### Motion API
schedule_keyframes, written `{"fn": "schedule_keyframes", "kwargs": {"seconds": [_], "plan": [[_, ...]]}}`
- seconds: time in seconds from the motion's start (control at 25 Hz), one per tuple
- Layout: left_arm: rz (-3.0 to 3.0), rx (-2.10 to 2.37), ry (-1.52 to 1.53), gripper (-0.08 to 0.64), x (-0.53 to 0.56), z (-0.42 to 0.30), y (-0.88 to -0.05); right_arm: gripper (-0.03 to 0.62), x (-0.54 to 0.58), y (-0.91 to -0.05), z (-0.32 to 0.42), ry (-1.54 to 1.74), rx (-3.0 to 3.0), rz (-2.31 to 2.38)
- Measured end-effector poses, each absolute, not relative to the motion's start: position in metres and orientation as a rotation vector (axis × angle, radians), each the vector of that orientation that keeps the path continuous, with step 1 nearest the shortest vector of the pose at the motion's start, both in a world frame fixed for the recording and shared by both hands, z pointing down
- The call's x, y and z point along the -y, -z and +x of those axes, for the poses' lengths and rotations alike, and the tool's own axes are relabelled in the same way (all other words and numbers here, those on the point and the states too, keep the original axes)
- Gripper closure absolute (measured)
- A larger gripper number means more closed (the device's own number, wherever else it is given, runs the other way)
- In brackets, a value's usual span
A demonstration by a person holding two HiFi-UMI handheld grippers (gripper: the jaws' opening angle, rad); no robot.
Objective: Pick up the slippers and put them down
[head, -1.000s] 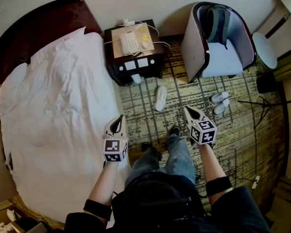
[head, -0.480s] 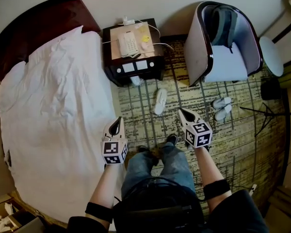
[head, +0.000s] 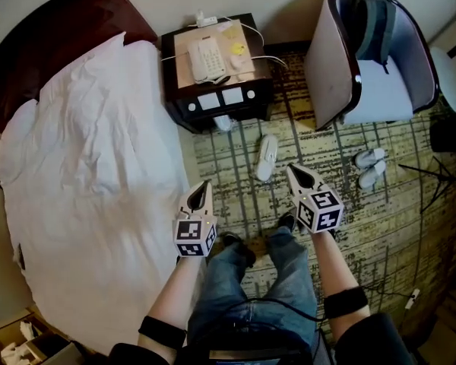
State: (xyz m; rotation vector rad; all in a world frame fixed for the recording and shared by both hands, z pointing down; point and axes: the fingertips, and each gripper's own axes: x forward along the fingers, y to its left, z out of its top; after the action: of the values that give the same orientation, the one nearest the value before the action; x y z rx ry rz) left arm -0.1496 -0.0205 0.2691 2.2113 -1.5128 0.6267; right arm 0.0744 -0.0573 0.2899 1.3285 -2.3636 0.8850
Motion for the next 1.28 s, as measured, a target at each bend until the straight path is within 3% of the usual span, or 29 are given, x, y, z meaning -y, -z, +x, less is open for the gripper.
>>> {"fn": "schedule_keyframes", "kwargs": {"seconds": [0.36,0.76,1.08,1.28], "plan": [[2.185,1.468,-0.597,0.534,0.062,-0.157,-0.400,0.591,0.090,-0.392,0.038,-0.806,2.361,1.290],[2.041,1.362,-0.396,0.332,0.141,-0.160,-0.590,0.591,0.153,-0.548,0.013,-0.717,2.349,1.276],[1.997,1.307,-0.341,0.204,0.198,-0.161,-0.743,0.591,0.201,-0.673,0.010,-0.679,2.375,1.328],[1.969,1.327,-0.316,0.163,0.228,-0.179,-0.824,0.591,0.230,-0.732,0.006,-0.643,2.406,1.373]]}}
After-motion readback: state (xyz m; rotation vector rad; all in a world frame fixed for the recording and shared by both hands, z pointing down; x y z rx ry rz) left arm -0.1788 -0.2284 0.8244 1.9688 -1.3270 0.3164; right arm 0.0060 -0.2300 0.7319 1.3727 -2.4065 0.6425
